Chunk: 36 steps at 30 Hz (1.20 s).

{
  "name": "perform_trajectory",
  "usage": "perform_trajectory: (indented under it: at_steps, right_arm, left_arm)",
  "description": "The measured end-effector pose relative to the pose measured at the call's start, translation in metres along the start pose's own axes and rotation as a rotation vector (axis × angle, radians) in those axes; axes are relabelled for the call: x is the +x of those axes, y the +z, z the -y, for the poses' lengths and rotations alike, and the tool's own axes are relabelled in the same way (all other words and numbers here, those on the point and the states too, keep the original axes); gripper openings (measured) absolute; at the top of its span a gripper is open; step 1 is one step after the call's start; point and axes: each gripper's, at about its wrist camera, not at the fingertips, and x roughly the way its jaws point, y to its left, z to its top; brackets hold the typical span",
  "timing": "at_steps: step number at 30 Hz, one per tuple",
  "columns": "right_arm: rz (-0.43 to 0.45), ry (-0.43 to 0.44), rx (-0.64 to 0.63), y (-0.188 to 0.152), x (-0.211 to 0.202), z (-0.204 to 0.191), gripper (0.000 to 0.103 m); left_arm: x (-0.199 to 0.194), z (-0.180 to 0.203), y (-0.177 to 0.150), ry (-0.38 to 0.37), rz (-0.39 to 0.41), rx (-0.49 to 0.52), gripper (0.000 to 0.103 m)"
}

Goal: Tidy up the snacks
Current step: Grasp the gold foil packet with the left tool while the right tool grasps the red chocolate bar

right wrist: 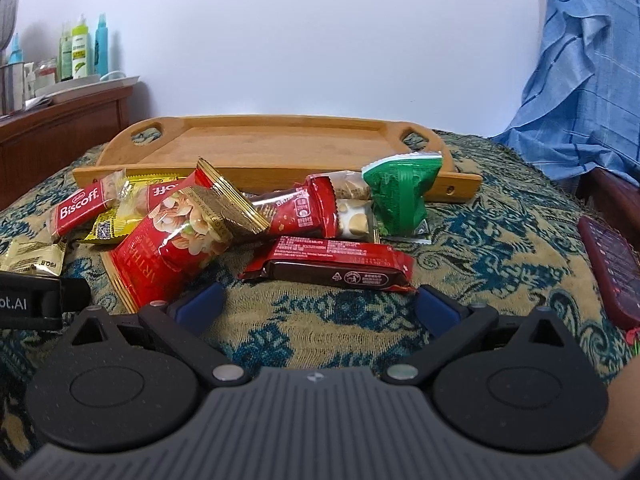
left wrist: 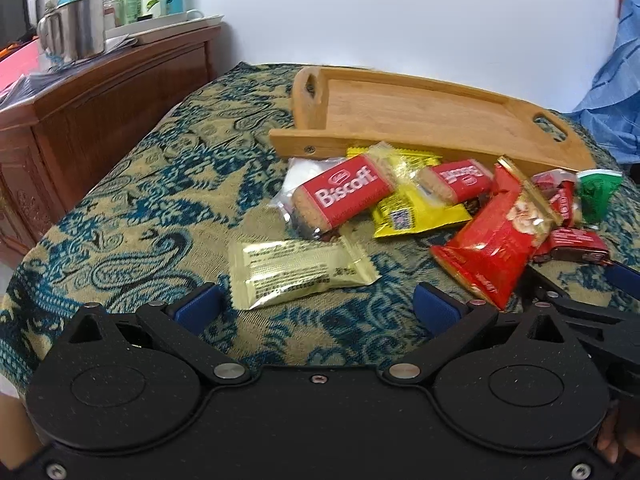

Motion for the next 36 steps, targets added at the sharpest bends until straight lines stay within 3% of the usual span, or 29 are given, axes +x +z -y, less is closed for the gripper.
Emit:
perform_trajectory:
  at_steps: [6,14,27,36]
  right_arm:
    - [-0.001,0.007,0.049,0.010,-0.003,0.012,0.103]
    - [0.032,-0.031,0.046,0.017,-0.004,0.018,0.097]
    - [0.031,-0.034,0.023,0.016,0.005,0.009,0.092]
    - [0.022,-0.033,0.055,0.014,0.007,0.011,0.090]
  left_arm:
    - [-0.016,0.001,0.010,-0.057,0.086,0.026,0.103]
    - [-0.017,-0.004,0.016,-0.044,0.126,0.051,0.103]
    - [-0.006,-0.004,0.007,-0.023,0.134,0.076,0.103]
    - [0.007,-0.004,0.002,-0.025,0.077,0.070,0.099]
